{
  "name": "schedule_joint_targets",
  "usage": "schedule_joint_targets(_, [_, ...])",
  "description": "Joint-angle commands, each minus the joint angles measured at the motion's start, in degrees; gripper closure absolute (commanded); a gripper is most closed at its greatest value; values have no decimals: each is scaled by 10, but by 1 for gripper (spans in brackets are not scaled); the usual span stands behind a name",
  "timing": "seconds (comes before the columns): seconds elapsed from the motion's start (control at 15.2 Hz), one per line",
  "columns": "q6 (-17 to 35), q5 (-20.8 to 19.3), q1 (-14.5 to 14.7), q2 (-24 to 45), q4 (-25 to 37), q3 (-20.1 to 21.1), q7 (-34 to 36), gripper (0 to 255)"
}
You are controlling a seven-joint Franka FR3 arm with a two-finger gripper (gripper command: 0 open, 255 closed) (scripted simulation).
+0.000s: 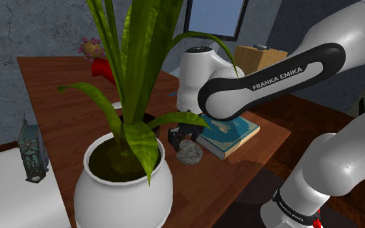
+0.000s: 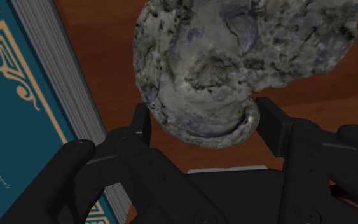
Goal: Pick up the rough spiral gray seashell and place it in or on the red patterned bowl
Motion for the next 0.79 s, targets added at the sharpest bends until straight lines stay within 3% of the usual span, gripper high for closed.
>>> schedule_joint_targets(0.0, [0, 0, 0, 0, 0, 0, 0, 255])
schedule_joint_targets(0.2, [0, 0, 0, 0, 0, 0, 0, 255])
schedule_joint_targets(0.73, [-69, 10, 5, -34, 37, -15, -15, 255])
